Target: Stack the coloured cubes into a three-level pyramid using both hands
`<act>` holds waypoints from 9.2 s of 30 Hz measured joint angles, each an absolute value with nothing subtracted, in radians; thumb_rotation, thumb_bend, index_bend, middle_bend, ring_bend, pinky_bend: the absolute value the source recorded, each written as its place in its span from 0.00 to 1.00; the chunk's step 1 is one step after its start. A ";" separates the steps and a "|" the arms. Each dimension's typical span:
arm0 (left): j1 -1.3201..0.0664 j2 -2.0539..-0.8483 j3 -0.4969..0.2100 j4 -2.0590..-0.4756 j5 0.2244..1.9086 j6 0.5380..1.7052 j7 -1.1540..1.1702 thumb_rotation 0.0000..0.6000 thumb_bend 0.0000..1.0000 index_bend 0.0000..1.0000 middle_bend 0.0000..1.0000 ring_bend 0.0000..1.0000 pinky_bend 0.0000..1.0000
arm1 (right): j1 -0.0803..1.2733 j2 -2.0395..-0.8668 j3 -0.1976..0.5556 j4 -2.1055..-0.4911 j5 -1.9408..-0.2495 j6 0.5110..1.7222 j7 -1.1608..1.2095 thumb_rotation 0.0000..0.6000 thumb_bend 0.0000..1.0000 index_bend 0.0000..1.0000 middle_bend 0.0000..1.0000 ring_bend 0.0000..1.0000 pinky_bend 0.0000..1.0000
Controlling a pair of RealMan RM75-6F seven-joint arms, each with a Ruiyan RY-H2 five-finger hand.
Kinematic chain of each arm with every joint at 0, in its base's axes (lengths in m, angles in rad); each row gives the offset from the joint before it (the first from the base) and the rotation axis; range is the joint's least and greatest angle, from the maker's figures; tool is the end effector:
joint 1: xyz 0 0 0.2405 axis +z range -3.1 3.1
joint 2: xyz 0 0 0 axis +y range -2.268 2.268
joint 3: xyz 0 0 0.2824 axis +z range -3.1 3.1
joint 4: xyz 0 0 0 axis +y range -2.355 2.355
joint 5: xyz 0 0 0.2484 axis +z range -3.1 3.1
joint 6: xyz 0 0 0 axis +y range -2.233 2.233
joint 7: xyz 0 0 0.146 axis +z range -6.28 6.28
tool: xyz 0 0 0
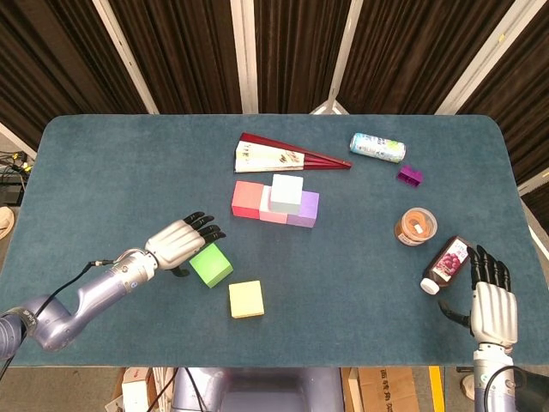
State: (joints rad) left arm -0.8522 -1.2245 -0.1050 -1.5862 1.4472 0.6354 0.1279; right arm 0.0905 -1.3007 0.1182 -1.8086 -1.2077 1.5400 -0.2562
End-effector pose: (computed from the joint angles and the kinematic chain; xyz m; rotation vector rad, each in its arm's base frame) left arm -0.1641 0.3758 0.0041 -2.3203 -0.7019 -0.6998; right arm -0.3110 -0.1948 0.0820 1.0950 -1.0903 0.8676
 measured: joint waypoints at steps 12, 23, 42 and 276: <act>-0.866 -1.255 -0.085 -1.582 1.416 0.648 0.159 1.00 0.24 0.19 0.20 0.00 0.00 | 0.081 -1.286 0.126 -1.823 -1.205 1.521 -0.232 1.00 0.21 0.00 0.00 0.00 0.00; -0.877 -1.282 -0.075 -1.577 1.403 0.663 0.174 1.00 0.29 0.21 0.20 0.00 0.00 | 0.076 -1.276 0.137 -1.832 -1.197 1.509 -0.212 1.00 0.21 0.00 0.00 0.00 0.00; -0.887 -1.292 -0.056 -1.595 1.377 0.676 0.202 1.00 0.33 0.26 0.29 0.00 0.00 | 0.069 -1.271 0.152 -1.839 -1.183 1.495 -0.189 1.00 0.21 0.00 0.00 0.00 0.00; -1.202 -1.210 -0.356 -1.799 0.401 1.035 0.712 1.00 0.30 0.17 0.16 0.00 0.00 | 0.100 -1.265 0.191 -1.797 -1.077 1.412 -0.193 1.00 0.21 0.00 0.00 0.00 0.00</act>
